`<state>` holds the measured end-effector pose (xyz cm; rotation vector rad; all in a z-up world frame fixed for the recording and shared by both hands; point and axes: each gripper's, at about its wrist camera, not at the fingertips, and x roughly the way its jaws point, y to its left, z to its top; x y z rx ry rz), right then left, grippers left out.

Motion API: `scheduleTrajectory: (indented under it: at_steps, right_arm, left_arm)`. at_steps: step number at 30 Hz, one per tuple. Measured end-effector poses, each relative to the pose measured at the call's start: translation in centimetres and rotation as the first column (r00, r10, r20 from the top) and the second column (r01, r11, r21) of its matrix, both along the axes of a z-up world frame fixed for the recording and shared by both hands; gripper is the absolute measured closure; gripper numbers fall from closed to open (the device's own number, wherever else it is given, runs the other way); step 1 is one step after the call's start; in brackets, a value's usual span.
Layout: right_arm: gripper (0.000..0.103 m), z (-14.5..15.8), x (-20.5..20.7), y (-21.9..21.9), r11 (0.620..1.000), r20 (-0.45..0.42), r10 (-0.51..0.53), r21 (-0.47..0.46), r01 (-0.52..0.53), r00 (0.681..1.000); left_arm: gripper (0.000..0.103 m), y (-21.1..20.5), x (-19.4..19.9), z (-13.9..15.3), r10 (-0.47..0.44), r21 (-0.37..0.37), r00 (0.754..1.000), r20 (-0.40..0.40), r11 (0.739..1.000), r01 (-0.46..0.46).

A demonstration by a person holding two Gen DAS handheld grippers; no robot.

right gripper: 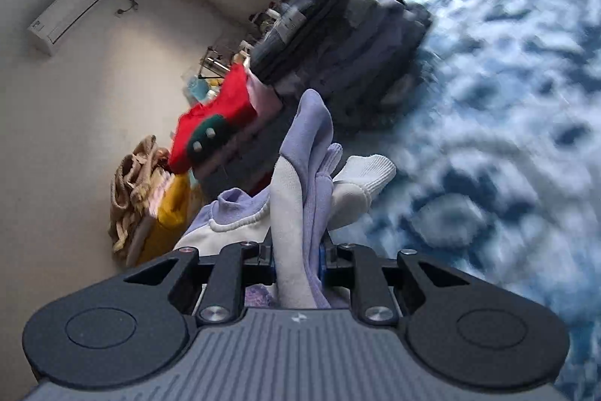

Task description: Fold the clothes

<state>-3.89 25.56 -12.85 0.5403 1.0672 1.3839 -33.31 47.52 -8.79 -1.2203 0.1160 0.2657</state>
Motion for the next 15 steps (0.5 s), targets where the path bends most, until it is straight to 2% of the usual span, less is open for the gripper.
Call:
scheduleTrajectory:
  at_steps: [5,10,13,15]
  right_arm:
    - [0.082,5.5,5.4,5.0,0.996,0.02,-0.009,0.085,0.007,1.0]
    - [0.082,11.5,11.3,10.5,0.986,0.065,-0.031,0.164,0.02,0.997]
    - [0.082,13.8,14.6,13.6,0.982,0.085,-0.04,0.19,0.023,0.996]
    - [0.082,14.3,16.4,15.8,0.98,0.081,-0.044,0.199,0.028,0.996]
  left_arm:
    - [0.087,6.2,5.2,5.3,-0.013,0.04,0.996,0.09,0.999,0.01]
    - [0.087,12.7,10.4,9.1,-0.006,0.059,0.992,0.128,0.998,-0.002]
    - [0.087,16.3,13.3,11.0,-0.002,0.07,0.989,0.145,0.998,-0.008]
    - [0.087,18.3,15.1,11.3,0.007,0.058,0.989,0.146,0.998,-0.015]
